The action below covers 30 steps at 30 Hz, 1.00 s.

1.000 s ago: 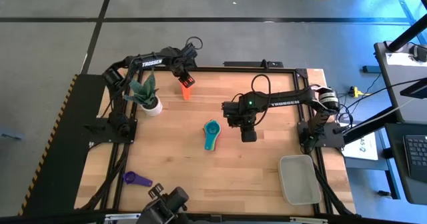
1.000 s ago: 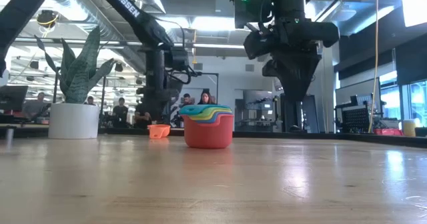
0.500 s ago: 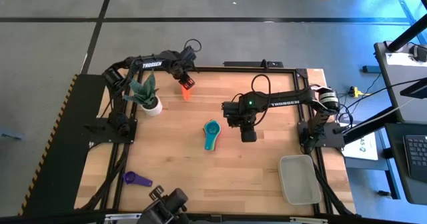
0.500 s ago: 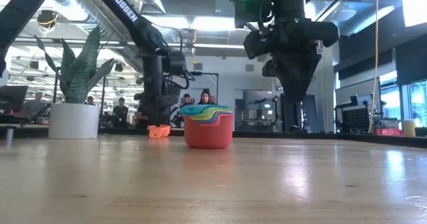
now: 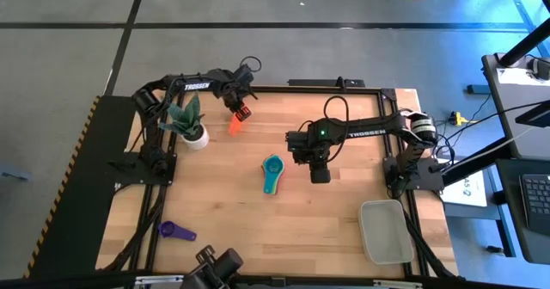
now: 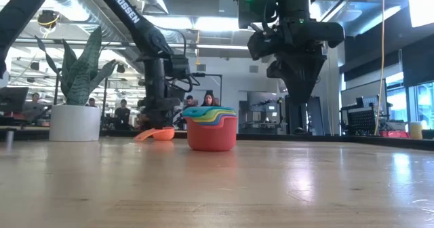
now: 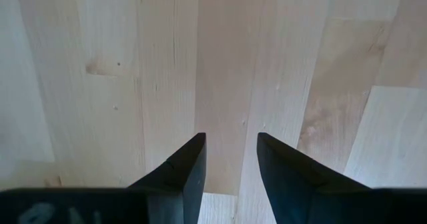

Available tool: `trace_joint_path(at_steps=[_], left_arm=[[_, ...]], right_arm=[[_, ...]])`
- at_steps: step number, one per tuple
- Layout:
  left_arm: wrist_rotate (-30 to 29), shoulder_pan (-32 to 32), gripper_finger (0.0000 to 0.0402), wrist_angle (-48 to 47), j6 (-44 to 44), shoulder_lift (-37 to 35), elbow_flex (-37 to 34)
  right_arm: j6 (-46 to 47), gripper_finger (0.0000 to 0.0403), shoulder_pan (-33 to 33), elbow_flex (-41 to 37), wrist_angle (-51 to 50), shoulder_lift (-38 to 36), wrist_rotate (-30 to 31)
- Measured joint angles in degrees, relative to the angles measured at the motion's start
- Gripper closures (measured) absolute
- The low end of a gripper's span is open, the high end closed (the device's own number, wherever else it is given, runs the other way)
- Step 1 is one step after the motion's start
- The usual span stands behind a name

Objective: Nest measuring cups in basket
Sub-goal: Stack the orange measuring cup on top of the light blue measuring cup

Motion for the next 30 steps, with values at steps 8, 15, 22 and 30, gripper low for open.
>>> trace_joint_path(at_steps=[8, 15, 22, 30], left_arm=[[0.7, -4.2, 0.0396, -3.1, 0.2, -1.1, 1.3], [6.5, -9.8, 0.0398, -4.0, 0.1, -4.4, 5.8], [8.6, -14.6, 0.0398, -10.3, -0.5, -5.9, 14.8], [16.3, -20.9, 0.0399, -11.0, -1.4, -5.8, 22.5]], right_arm=[[0.0, 0.0266, 0.0, 0.0, 0.0, 0.0, 0.2], [0.7, 0.0266, 0.4, 0.0, 3.2, -2.5, 10.8], [-11.9, 0.0266, 5.1, 0.1, 17.2, -12.0, 17.9], [-33.9, 0.0266, 12.6, 0.1, 26.1, -16.0, 20.1]])
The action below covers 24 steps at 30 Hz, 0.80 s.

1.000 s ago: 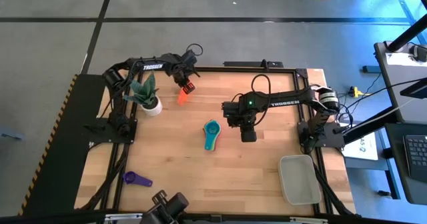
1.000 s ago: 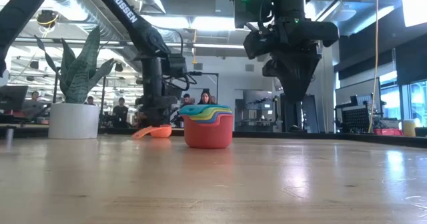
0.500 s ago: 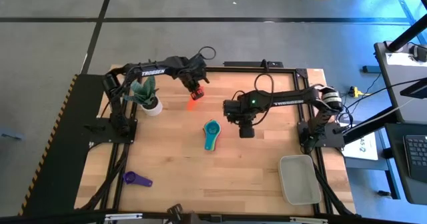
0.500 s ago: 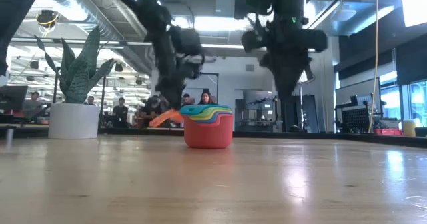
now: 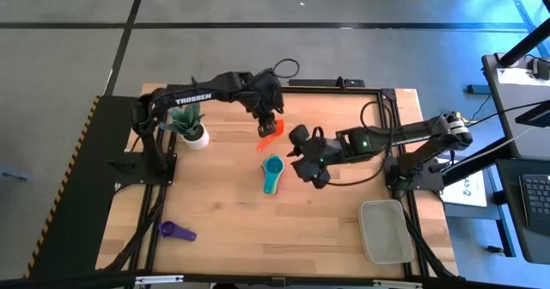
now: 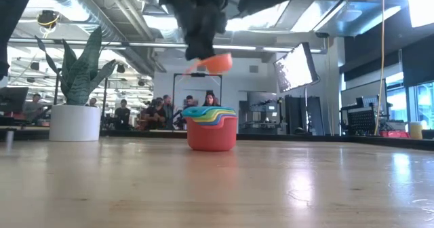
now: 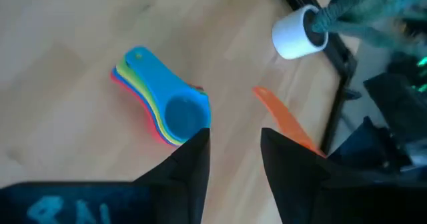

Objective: Nest measuring cups in basket
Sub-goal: Stack the orange measuring cup on top of the light blue measuring cup

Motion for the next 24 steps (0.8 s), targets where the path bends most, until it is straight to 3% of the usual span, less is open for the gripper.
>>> trace_joint_path(at_steps=[7, 19, 24], left_arm=[[2.9, -5.5, 0.0399, -1.4, 0.0, 0.1, 3.5], [1.8, -11.2, 0.0399, -0.6, -0.2, 0.1, 3.7], [0.9, -11.6, 0.0399, -0.5, -0.6, 0.1, 3.7]], right_arm=[[-7.0, 0.0266, 1.0, 0.0, -1.7, 2.1, 8.2], [-8.2, 0.0266, 0.4, 0.0, -1.0, 2.4, 7.8], [-8.2, 0.0266, -0.6, 0.0, -0.8, 2.4, 4.4]])
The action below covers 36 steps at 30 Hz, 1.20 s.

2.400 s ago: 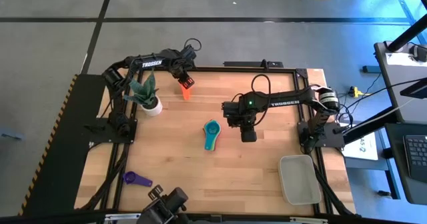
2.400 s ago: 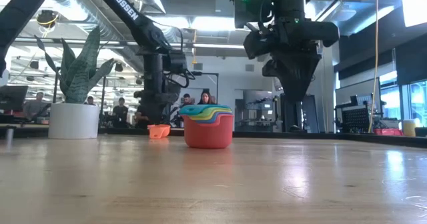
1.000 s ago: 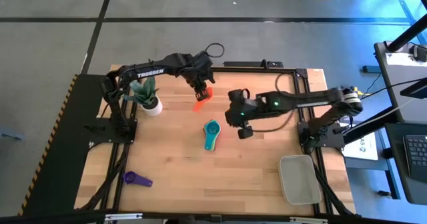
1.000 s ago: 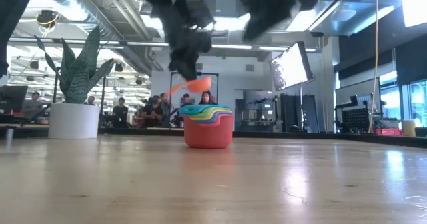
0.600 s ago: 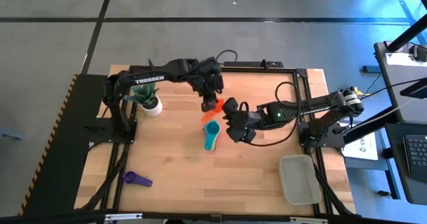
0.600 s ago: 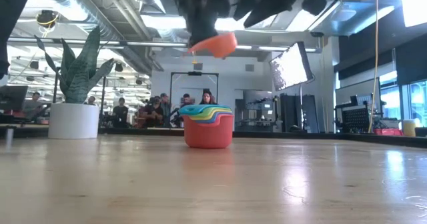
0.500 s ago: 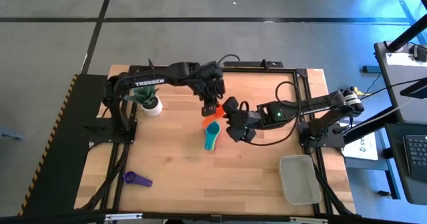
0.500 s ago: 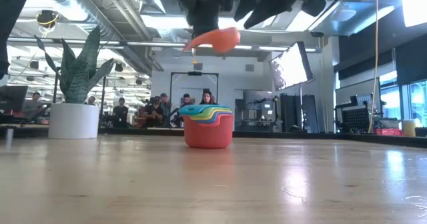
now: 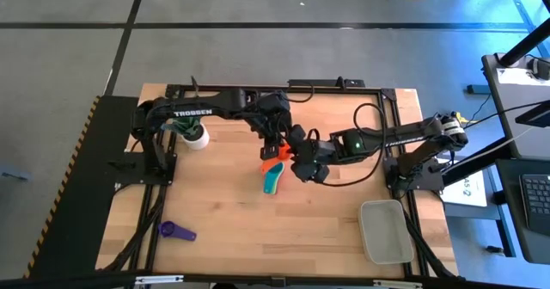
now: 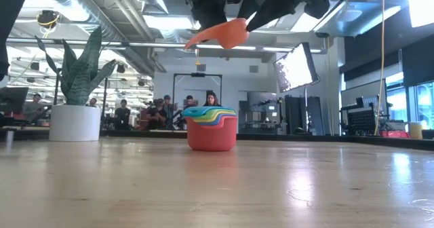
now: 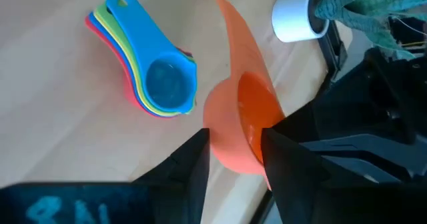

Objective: Nest measuring cups in basket
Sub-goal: Stack the orange measuring cup on top of the light blue measuring cup

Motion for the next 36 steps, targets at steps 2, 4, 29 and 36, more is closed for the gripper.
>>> trace_joint_path(at_steps=[2, 4, 29, 36], left_arm=[[0.0, 0.0, 0.0399, 0.0, 0.0, 0.0, 0.0], [0.0, 0.0, 0.0398, 0.0, 0.0, 0.0, 0.0], [10.1, 0.4, 0.0401, 2.7, 0.6, -1.6, 1.5], [13.3, 0.5, 0.0401, 2.2, -2.1, -1.6, 1.5]], right_arm=[[0.2, 0.0272, -0.1, 0.0, 0.3, 0.0, -0.7], [0.9, 0.0287, -0.1, 0.0, 0.3, 0.0, -0.8], [-4.8, 0.0380, 0.4, -0.3, 1.8, 1.6, -4.5], [-6.1, 0.0380, 0.4, -0.2, 3.0, 1.4, -4.5]])
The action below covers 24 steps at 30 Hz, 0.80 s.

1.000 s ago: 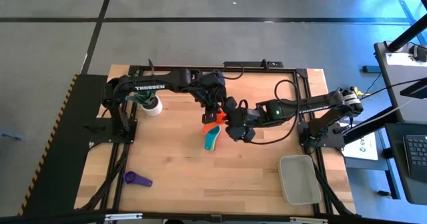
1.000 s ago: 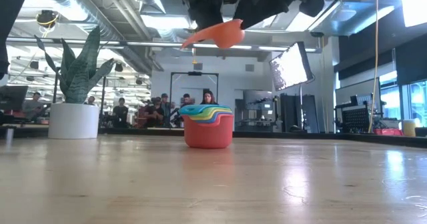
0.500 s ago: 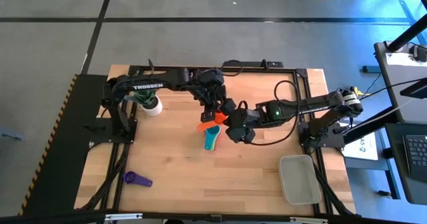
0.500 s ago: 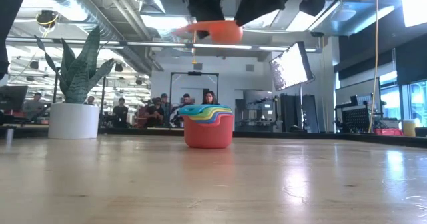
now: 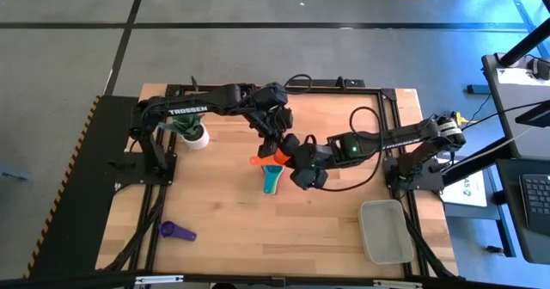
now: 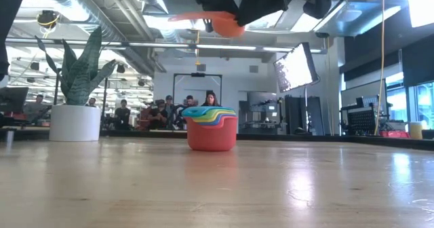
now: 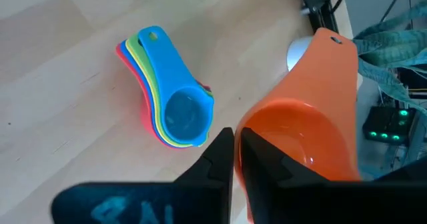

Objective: Nest measuring cups in basket
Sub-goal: Stack the orange measuring cup on top of the light blue measuring cup

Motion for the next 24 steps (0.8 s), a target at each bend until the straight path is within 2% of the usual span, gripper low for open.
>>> trace_joint_path(at_steps=[6, 17, 24], left_arm=[[0.3, 0.0, 0.0401, -0.4, -0.5, 0.0, 0.0], [-0.6, 0.4, 0.0399, -0.7, -0.8, 0.0, -0.1], [-6.9, 0.4, 0.0362, -1.0, 0.3, -0.5, -0.2]], right_arm=[[0.2, 0.0397, 0.2, 0.0, 0.7, 0.0, 1.8], [0.7, 0.0401, 0.5, 0.0, 1.5, 0.9, 6.2], [3.4, 0.0402, 0.3, 0.2, 0.7, 0.8, 7.9]])
